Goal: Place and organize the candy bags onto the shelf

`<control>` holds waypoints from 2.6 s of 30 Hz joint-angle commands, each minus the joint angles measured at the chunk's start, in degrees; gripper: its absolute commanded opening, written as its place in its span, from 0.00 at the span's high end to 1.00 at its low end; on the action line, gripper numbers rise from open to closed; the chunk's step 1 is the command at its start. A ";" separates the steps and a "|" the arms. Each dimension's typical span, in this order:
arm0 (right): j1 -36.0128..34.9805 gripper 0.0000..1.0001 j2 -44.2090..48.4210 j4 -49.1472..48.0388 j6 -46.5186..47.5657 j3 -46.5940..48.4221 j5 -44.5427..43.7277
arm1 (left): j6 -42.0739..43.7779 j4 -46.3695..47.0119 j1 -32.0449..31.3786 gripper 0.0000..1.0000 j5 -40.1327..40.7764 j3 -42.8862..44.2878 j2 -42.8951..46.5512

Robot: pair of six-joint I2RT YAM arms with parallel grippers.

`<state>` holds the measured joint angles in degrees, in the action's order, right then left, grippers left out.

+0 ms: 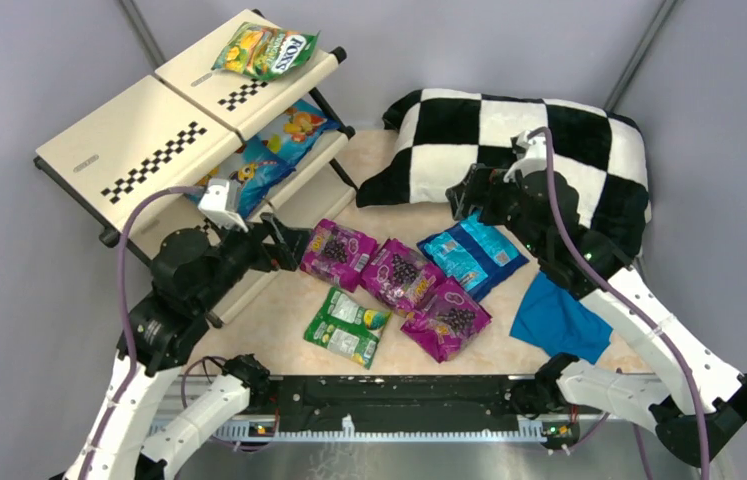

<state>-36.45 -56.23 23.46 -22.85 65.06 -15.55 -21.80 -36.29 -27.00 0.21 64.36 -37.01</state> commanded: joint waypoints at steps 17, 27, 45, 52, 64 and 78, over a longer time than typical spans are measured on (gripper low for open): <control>0.44 0.01 -10.12 -4.94 -7.78 -1.99 15.11 | -16.75 5.01 -0.19 0.02 -16.97 -20.21 2.63; 0.45 0.01 -20.38 -17.48 -11.47 -4.15 27.24 | -29.45 16.26 -0.17 0.02 -12.81 -27.81 -5.77; 0.52 0.01 -25.76 -27.56 -11.86 -8.88 36.13 | -58.04 20.20 -8.22 0.05 12.45 -34.65 -18.60; 0.82 0.01 -24.09 -27.49 -10.97 -11.43 37.53 | -59.95 26.61 -8.51 0.10 13.95 -34.98 -24.97; 2.53 0.01 -23.45 -25.85 -9.96 -13.98 39.99 | -68.00 33.37 -8.52 0.35 14.66 -39.26 -29.61; 0.88 0.01 -29.79 -22.61 -16.62 -6.85 39.85 | -70.52 45.84 -8.37 0.93 12.57 -46.19 -20.06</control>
<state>-34.39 -85.84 2.98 -35.07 54.72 24.51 -90.94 0.23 -35.31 13.43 21.45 -61.84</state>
